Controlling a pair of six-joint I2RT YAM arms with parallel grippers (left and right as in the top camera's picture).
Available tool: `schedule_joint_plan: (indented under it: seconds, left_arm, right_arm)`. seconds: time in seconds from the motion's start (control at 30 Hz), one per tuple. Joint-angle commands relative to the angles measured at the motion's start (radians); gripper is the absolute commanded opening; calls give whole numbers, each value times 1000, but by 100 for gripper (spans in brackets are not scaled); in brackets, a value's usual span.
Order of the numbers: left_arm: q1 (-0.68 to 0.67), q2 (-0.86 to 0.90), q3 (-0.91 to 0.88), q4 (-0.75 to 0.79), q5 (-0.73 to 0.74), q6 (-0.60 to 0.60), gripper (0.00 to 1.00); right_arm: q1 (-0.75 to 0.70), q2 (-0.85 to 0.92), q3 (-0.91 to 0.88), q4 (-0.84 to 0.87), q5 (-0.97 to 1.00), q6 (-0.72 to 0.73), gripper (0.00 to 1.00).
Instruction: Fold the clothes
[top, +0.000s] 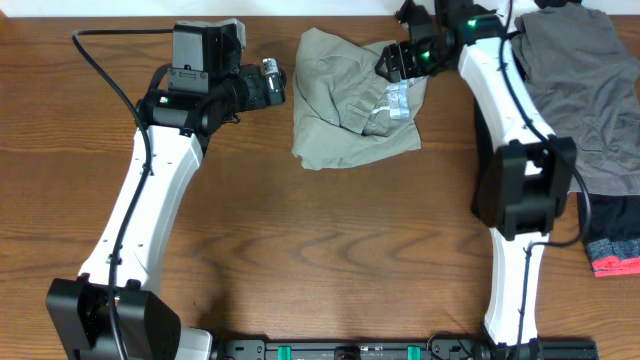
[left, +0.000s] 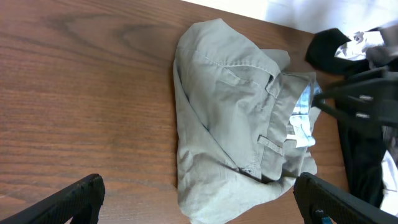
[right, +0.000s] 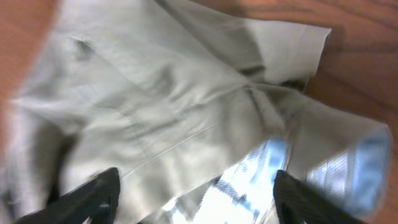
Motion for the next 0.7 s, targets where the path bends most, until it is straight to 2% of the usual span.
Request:
schedule_joint_plan:
  seconds: [0.0,0.03,0.23,0.43,0.57,0.67]
  left_arm:
    - [-1,4,-12,-2,5,13,98]
    - [-1,4,-12,-2,5,13,98]
    - [-1,4,-12,-1,5,38,98]
    - [-1,4,-12,-1,5,38,98]
    - [-1,4,-12,-1,5,39,98]
    - [-1,4,-12,-1,5,38,98]
  right_arm:
    - [27,-51,25,-76,-27,61,58]
    - [34,-47,20,-100,-23,67,52]
    - [79,-37,-101,-128,-8,206,40]
    - [105,-37,-215,-48,8,349,40]
    - [116,-36,-257,6,13,371,44]
    - [126,-37,-293,74,14,398,42]
